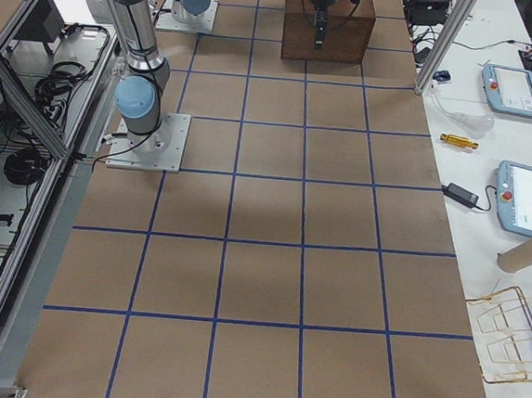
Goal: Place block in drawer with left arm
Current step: 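Pull the drawer outward from the cabinet with the left gripper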
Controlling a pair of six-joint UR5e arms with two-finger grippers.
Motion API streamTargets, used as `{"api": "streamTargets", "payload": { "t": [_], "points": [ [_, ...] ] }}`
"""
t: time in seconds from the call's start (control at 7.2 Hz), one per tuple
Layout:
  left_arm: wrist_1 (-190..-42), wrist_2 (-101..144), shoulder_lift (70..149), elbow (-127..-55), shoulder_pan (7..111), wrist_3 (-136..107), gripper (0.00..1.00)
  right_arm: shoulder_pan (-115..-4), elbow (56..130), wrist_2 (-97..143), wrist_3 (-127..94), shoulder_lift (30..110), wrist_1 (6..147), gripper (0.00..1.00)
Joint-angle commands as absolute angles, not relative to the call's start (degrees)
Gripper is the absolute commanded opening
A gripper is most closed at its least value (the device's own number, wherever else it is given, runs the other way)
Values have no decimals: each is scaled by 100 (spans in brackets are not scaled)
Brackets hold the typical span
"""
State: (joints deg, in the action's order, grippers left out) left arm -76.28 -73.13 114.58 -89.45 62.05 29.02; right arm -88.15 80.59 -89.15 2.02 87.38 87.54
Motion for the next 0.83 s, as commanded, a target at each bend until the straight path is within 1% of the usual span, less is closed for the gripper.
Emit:
{"api": "streamTargets", "payload": {
  "t": [0.0,0.69],
  "points": [
    [-7620,-7313,11461,-8869,6022,2996,98,-8807,8060,-8921,202,8736,8754,100],
    [-7620,-7400,11478,-8851,5880,3059,98,-8807,8060,-8921,202,8745,8754,100]
  ]
}}
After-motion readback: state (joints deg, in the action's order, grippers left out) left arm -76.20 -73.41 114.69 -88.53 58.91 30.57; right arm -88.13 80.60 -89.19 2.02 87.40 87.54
